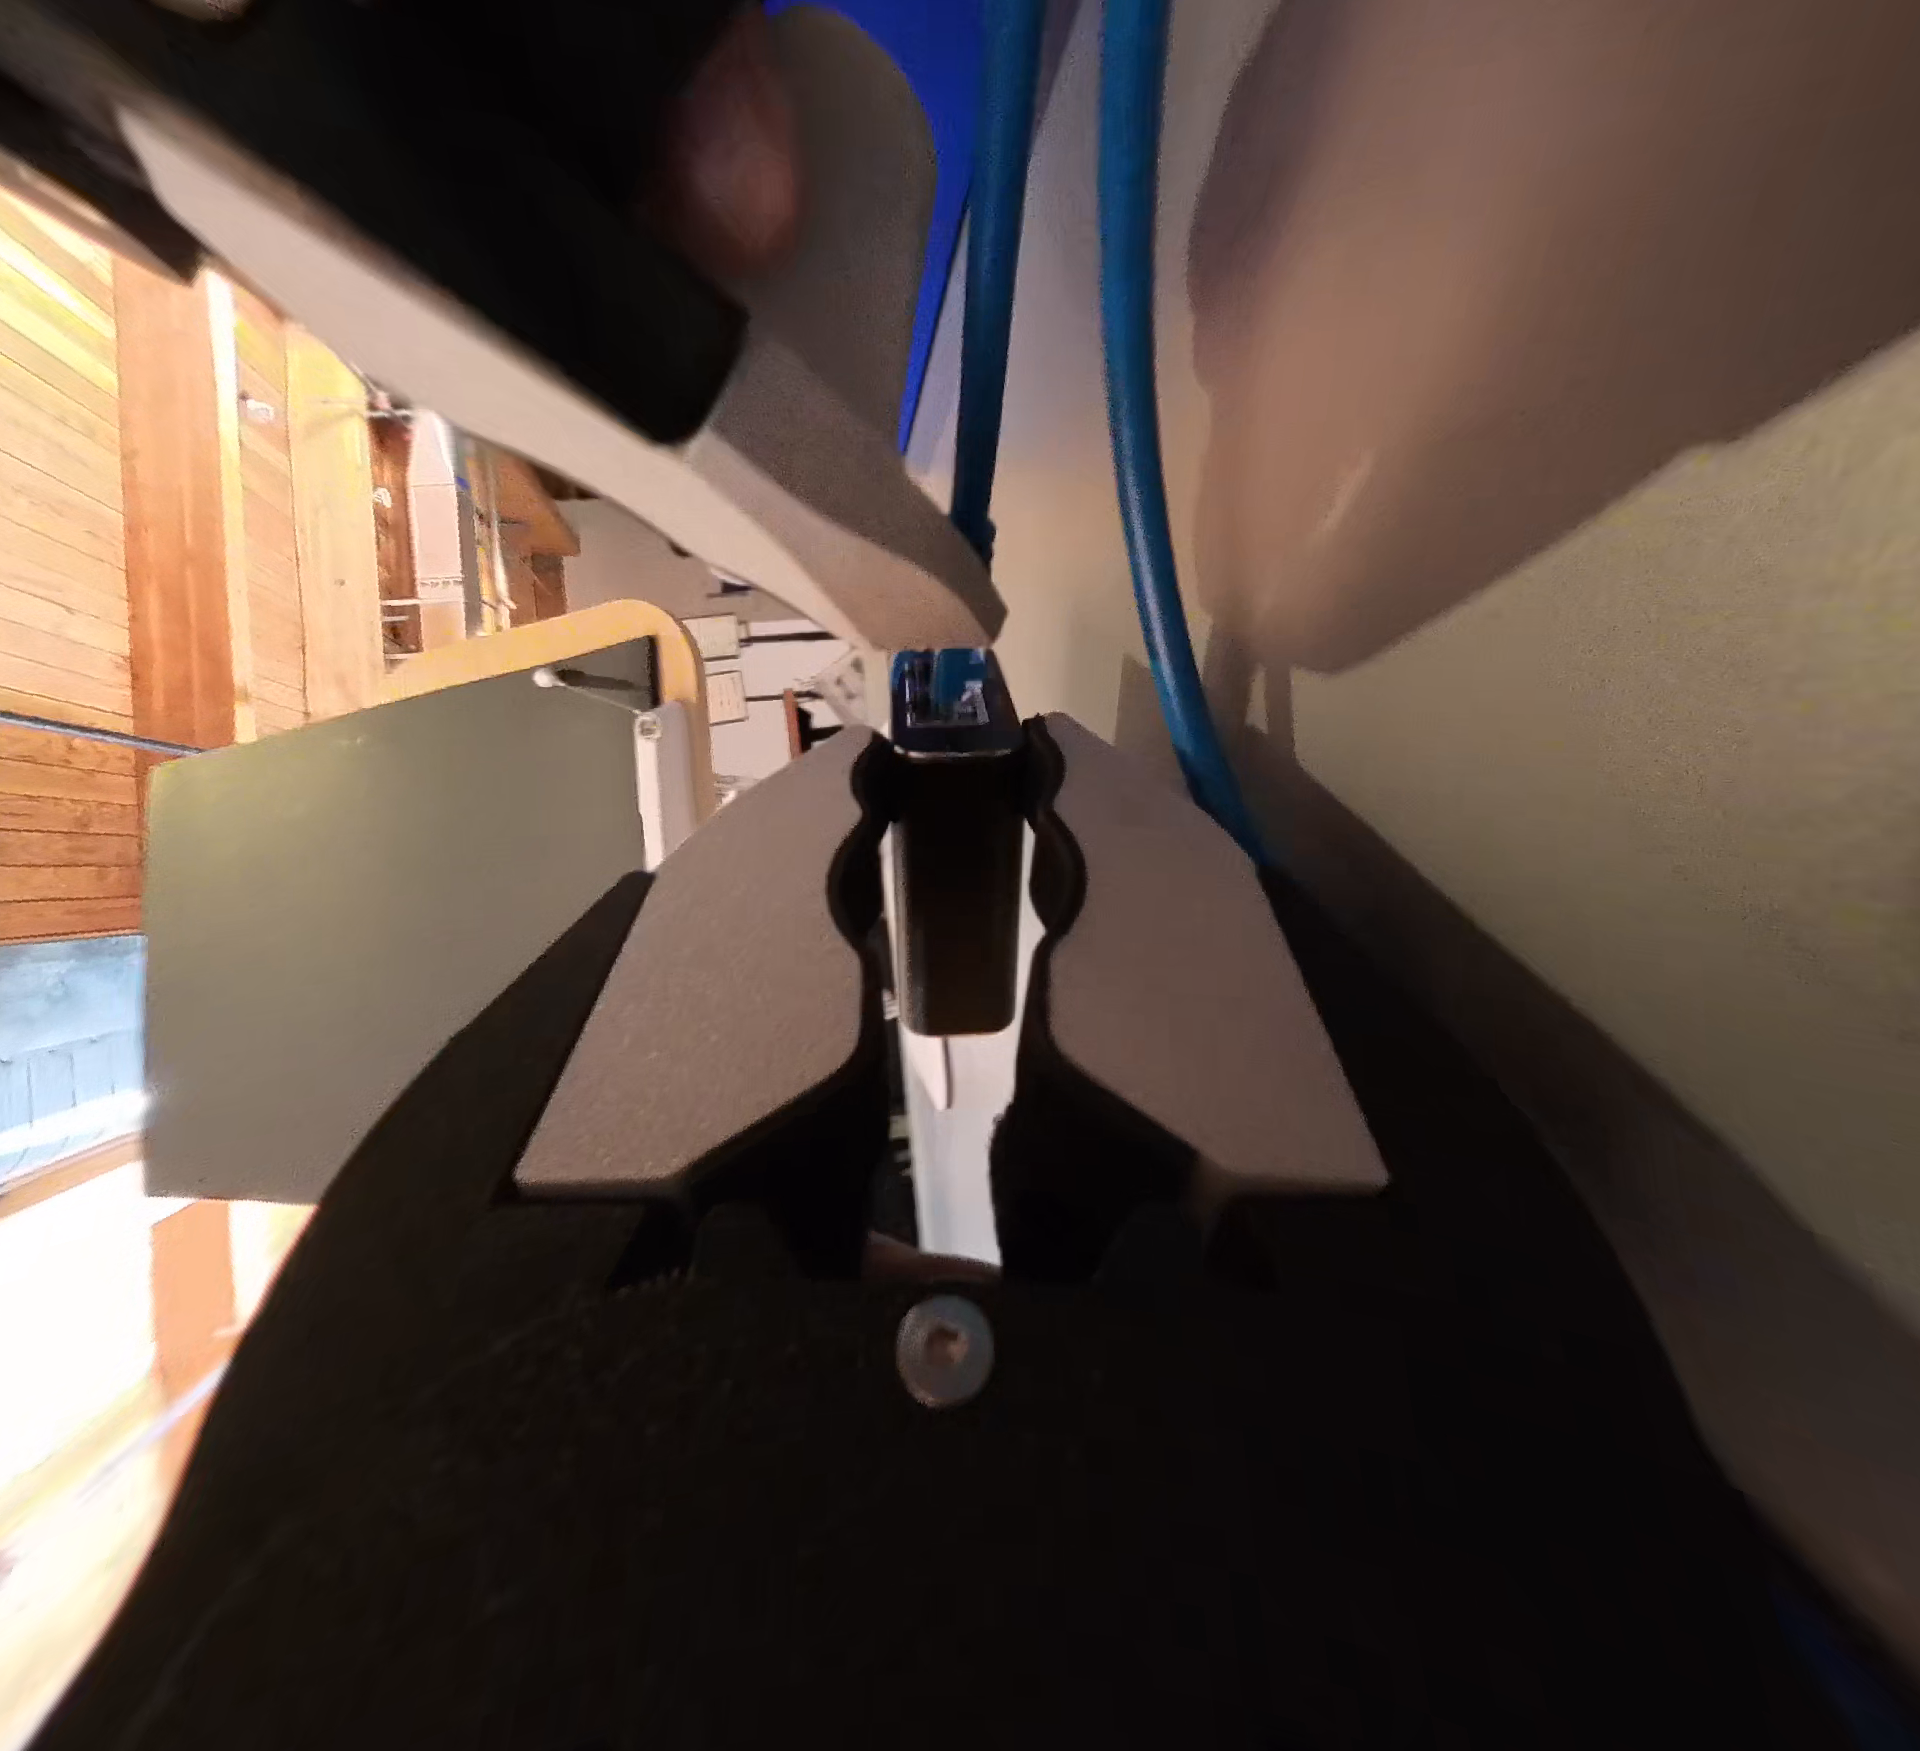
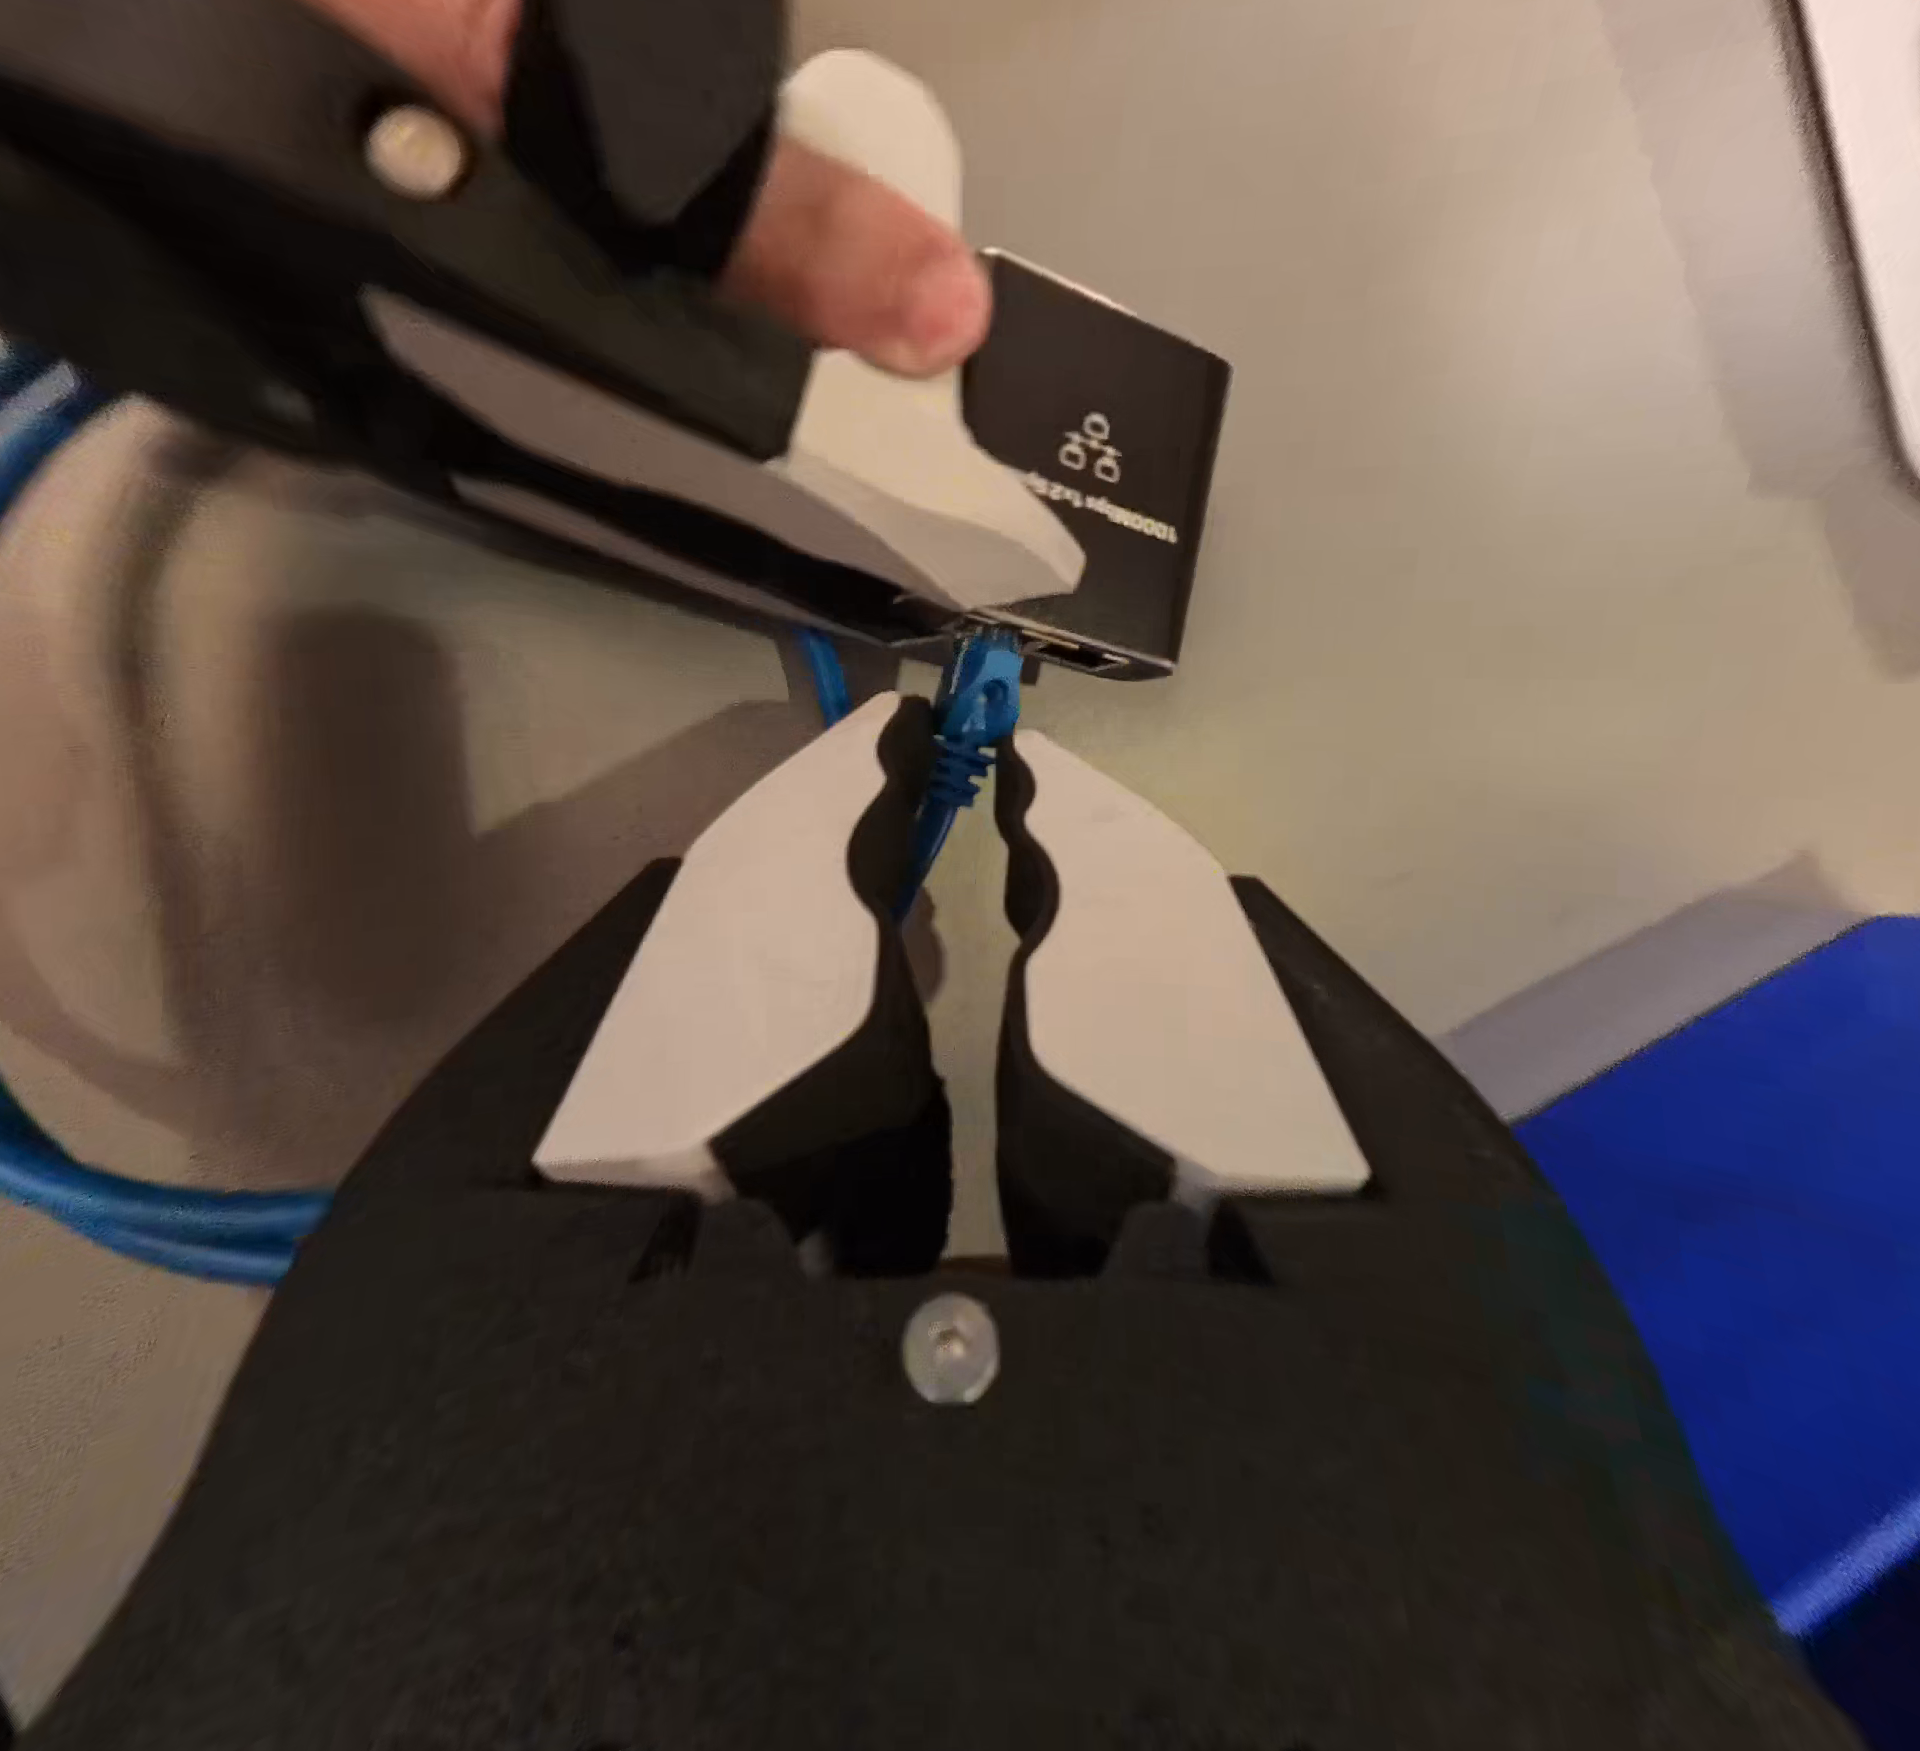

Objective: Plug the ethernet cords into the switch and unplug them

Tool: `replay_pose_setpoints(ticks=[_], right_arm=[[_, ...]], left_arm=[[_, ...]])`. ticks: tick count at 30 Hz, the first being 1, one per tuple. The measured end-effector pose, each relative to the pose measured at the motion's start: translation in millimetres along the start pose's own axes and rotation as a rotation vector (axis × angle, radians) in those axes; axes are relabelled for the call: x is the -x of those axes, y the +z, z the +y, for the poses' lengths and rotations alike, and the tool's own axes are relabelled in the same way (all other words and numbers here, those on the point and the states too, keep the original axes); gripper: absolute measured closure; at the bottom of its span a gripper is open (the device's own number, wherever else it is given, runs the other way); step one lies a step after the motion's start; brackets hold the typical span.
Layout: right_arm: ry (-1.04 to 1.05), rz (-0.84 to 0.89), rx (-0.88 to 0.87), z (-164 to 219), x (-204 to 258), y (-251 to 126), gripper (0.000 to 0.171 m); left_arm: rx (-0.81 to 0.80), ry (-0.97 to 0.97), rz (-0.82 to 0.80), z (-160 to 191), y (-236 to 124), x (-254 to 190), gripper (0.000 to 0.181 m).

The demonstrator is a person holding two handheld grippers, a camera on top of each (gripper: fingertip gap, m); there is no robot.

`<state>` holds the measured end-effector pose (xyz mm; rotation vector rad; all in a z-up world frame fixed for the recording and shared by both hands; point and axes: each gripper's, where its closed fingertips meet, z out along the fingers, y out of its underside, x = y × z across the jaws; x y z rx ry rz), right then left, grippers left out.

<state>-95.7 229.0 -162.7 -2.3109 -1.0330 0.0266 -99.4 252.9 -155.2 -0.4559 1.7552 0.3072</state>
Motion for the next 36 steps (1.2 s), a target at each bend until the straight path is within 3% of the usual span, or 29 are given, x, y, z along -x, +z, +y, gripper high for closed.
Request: replay_pose_setpoints(ticks=[2,5,9,12,13,18,23,29,36], right_arm=[[0.028,-0.007,-0.035,-4,-1,-5,0.16],[0.219,-0.062,-0.236,-20,-7,-14,0.16],[0.328,-0.049,-0.291,-20,-10,-14,0.152],[0.37,0.017,-0.312,-22,-15,-16,0.146],[0.38,0.033,-0.333,-24,-17,-20,0.152],[0.331,0.202,-0.582,-36,-30,-70,0.145],[0.308,0.201,-0.464,-22,-15,-39,0.142],[0.31,0.172,-0.585,-50,-14,-34,0.148],[0.358,0.176,-0.542,-48,-16,-29,0.155]], left_arm=[[-0.017,-0.113,0.02,2,0,3,0.158],[-0.043,-0.235,0.014,8,-2,15,0.157],[-0.03,-0.244,0.043,10,-1,8,0.157],[-0.029,-0.273,0.039,13,-1,12,0.157],[-0.025,-0.291,0.044,15,0,12,0.157],[-0.025,-0.504,0.046,32,-3,29,0.157],[-0.054,-0.586,0.035,35,-7,39,0.157],[-0.073,-0.528,0.046,22,-8,32,0.157],[-0.074,-0.514,0.051,18,-9,30,0.157]])
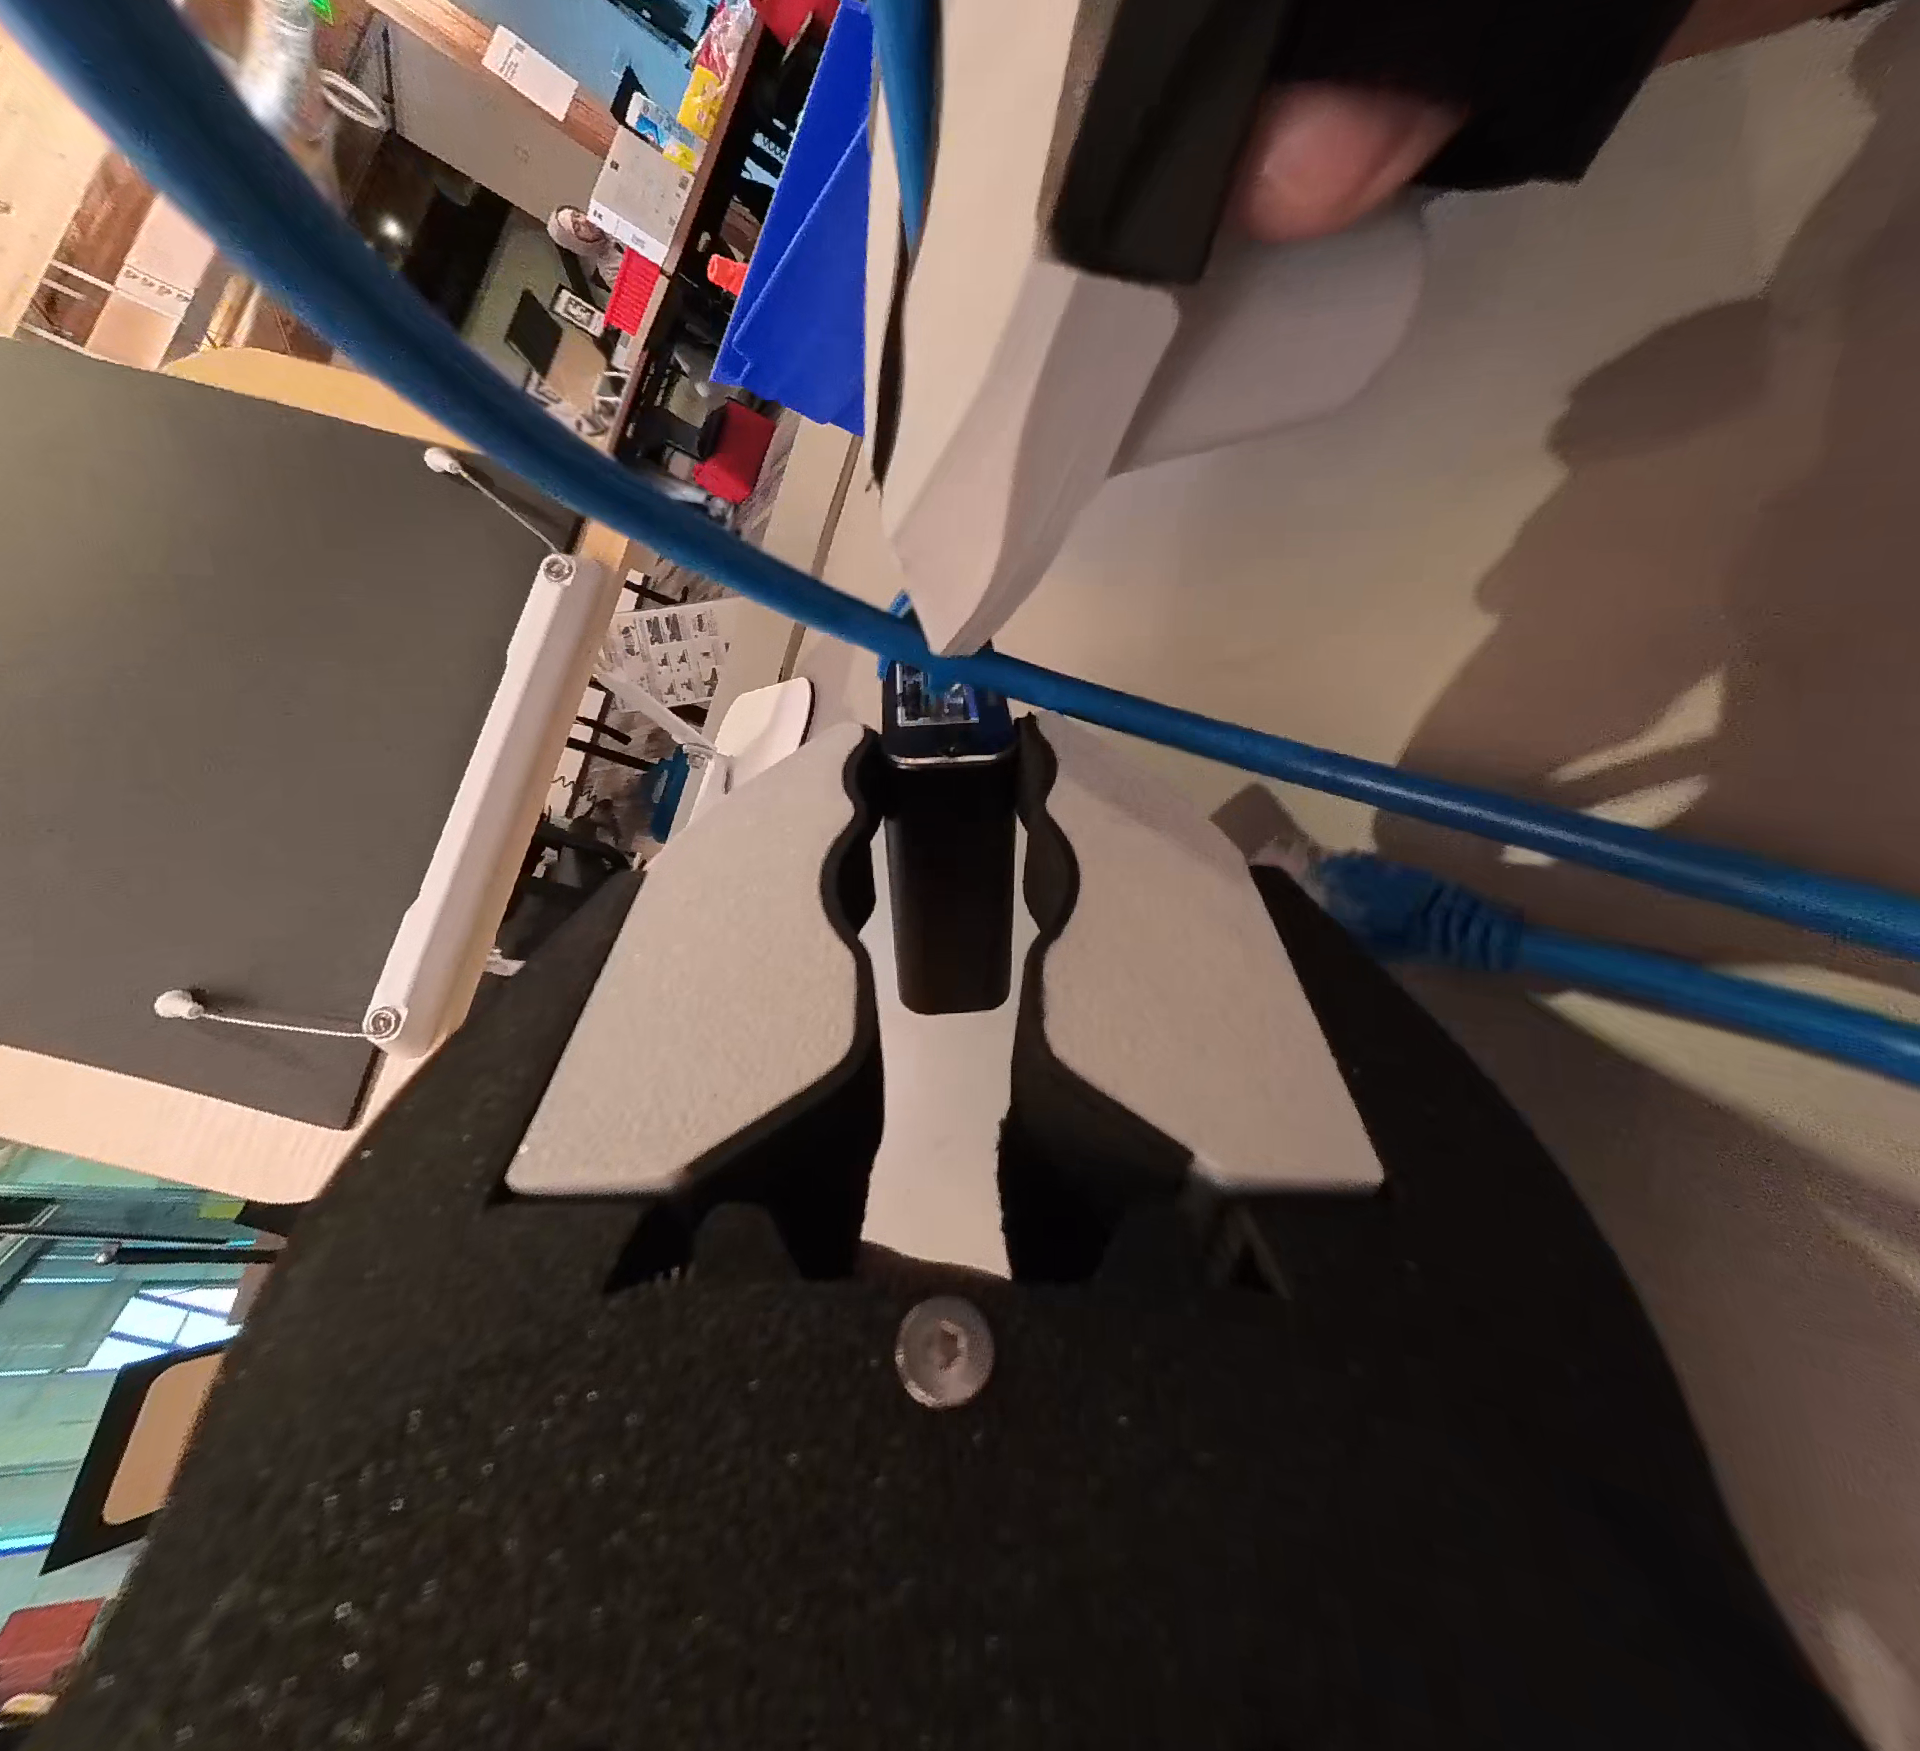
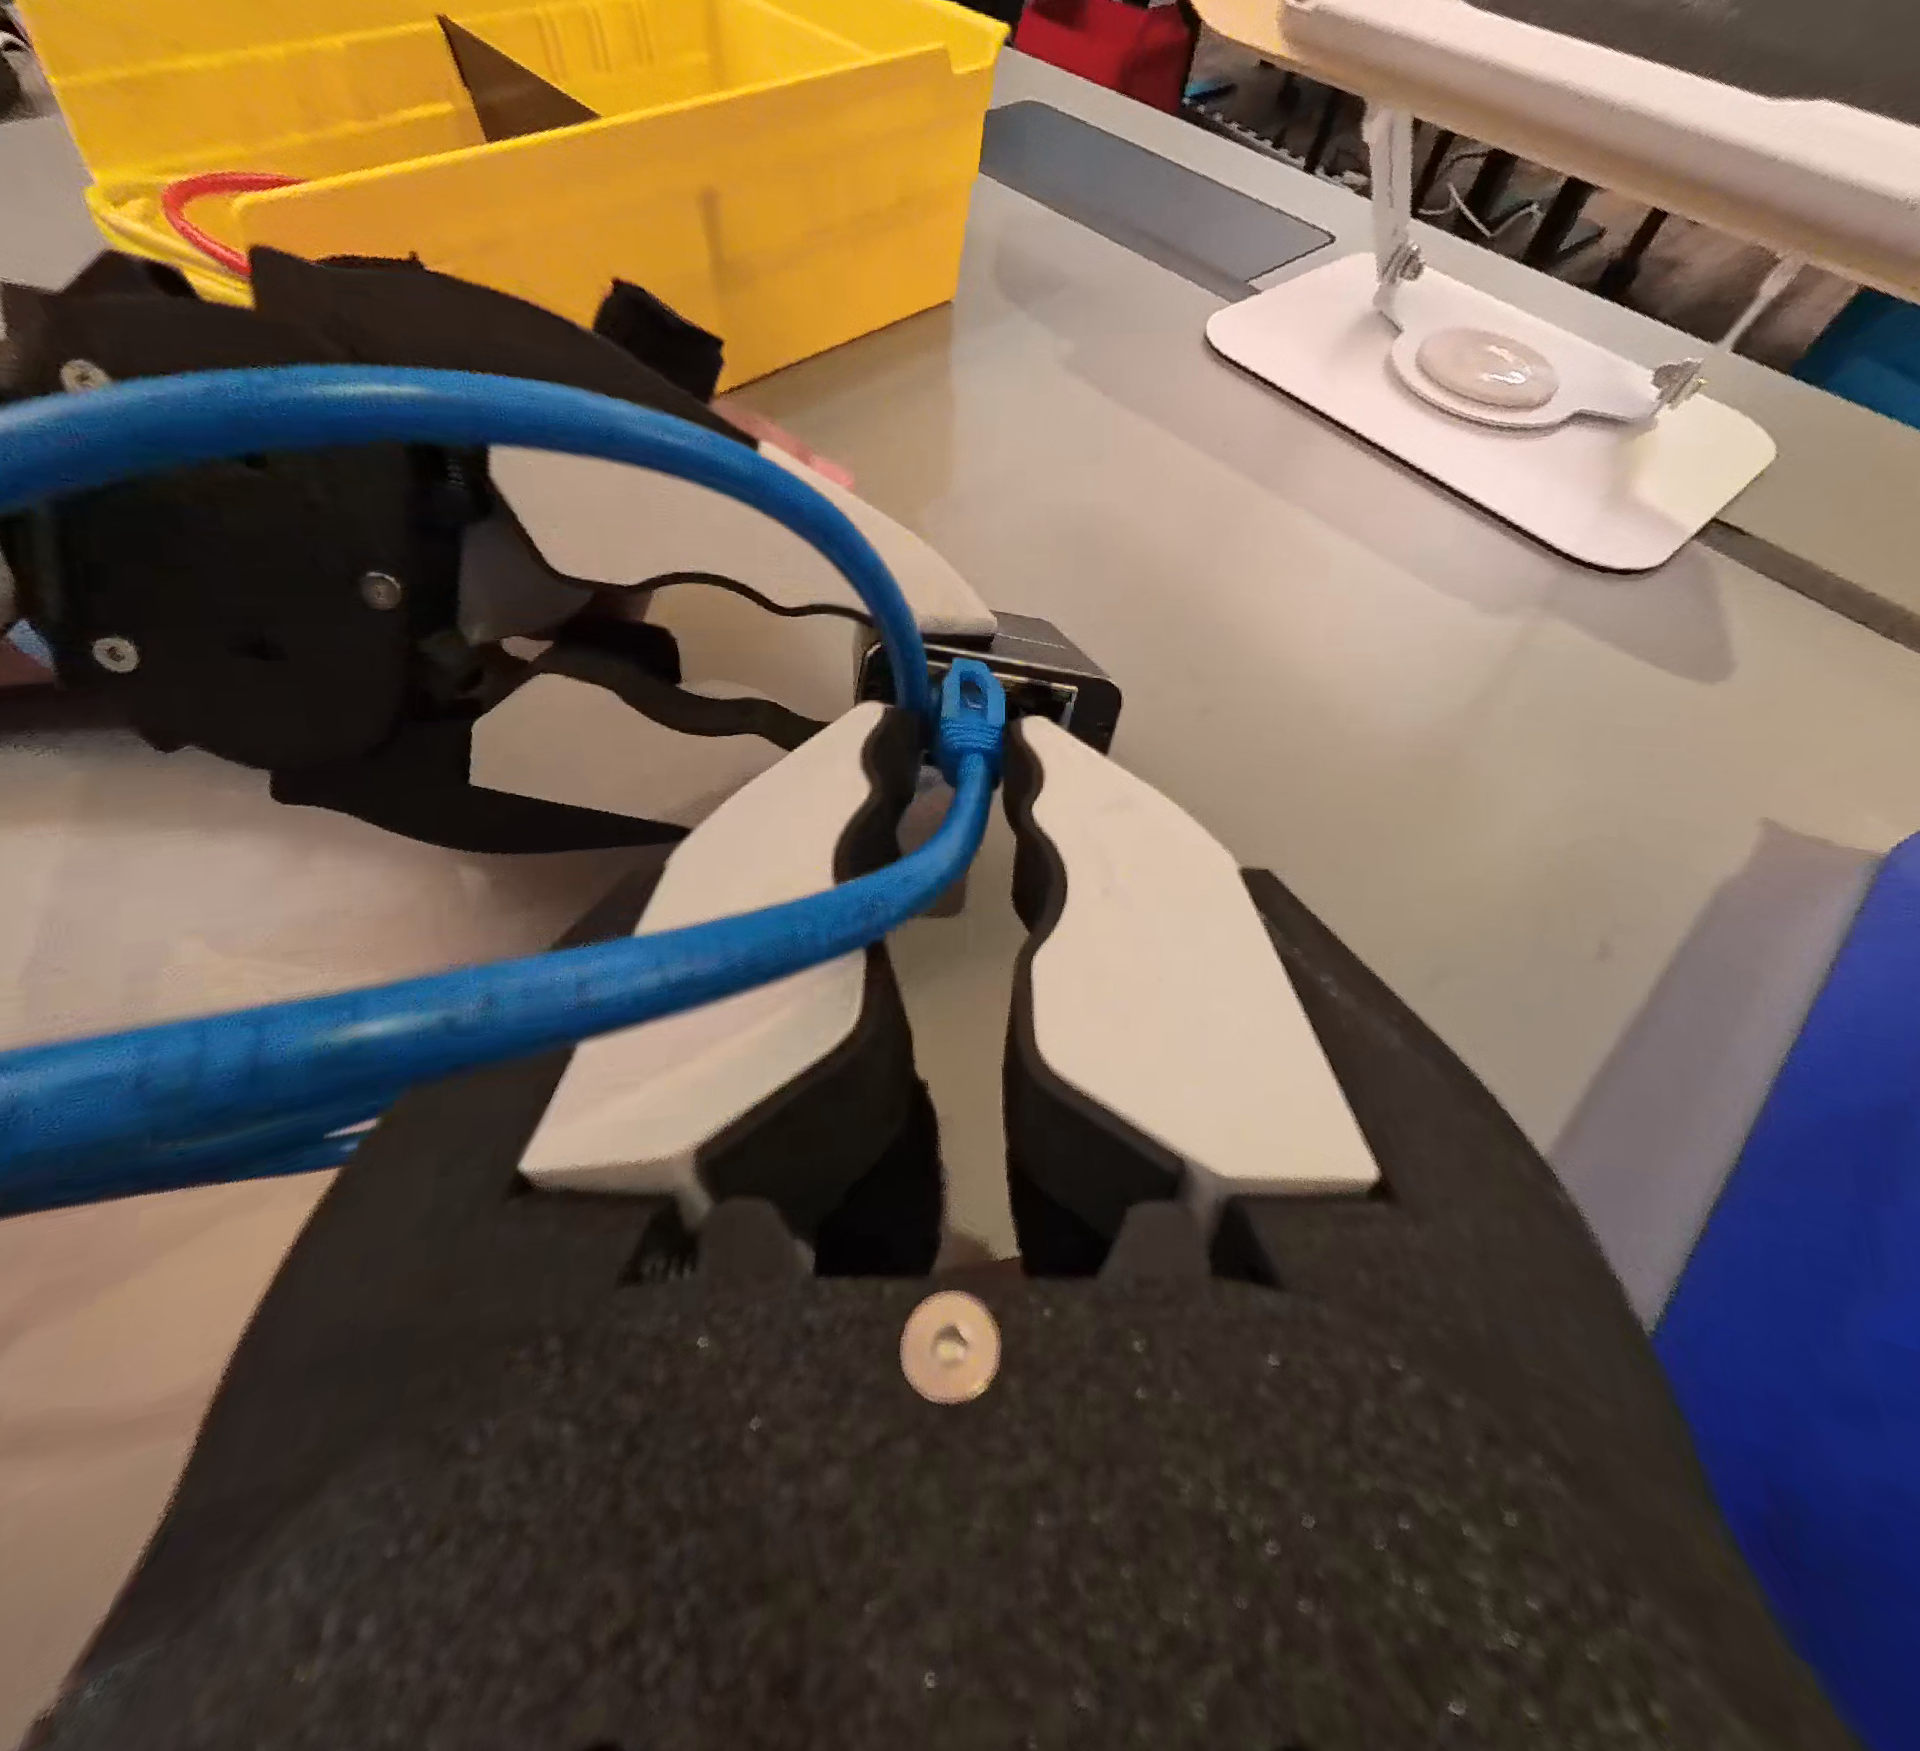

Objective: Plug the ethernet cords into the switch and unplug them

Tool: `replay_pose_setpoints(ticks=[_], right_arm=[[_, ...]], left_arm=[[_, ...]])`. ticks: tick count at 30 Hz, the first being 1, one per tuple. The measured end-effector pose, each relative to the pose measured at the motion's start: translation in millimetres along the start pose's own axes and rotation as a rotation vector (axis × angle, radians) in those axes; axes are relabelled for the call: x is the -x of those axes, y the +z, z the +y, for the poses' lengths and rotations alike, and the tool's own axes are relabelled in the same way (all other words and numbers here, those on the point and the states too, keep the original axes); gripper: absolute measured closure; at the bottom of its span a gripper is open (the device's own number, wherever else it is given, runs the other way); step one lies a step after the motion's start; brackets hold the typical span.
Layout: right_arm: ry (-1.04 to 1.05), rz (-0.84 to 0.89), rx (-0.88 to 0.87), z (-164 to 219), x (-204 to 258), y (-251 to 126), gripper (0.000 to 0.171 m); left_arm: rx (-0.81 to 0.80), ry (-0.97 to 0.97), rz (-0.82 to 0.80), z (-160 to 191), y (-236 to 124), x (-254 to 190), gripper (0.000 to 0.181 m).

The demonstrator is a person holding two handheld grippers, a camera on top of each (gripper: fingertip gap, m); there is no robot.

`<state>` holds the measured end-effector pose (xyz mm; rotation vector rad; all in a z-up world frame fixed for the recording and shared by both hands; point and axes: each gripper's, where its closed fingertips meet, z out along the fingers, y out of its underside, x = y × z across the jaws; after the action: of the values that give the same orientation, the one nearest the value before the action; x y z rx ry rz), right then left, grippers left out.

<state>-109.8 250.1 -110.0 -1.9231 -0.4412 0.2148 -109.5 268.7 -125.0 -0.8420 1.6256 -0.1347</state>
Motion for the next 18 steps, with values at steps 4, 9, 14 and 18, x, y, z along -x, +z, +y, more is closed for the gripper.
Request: replay_pose_setpoints(ticks=[4,9,14,18], right_arm=[[0.01,0.012,0.035,2,0,0,0.158],[0.025,-0.01,0.047,3,2,-1,0.159],[0.022,-0.056,0.069,9,3,-1,0.159],[0.037,-0.127,0.037,7,2,-1,0.159]], left_arm=[[0.001,0.019,-0.005,0,-1,-1,0.157],[0.004,0.051,-0.034,-2,-3,1,0.158],[0.02,0.121,-0.038,-3,-3,-3,0.159],[0.005,0.114,-0.035,-6,-4,-3,0.159]])
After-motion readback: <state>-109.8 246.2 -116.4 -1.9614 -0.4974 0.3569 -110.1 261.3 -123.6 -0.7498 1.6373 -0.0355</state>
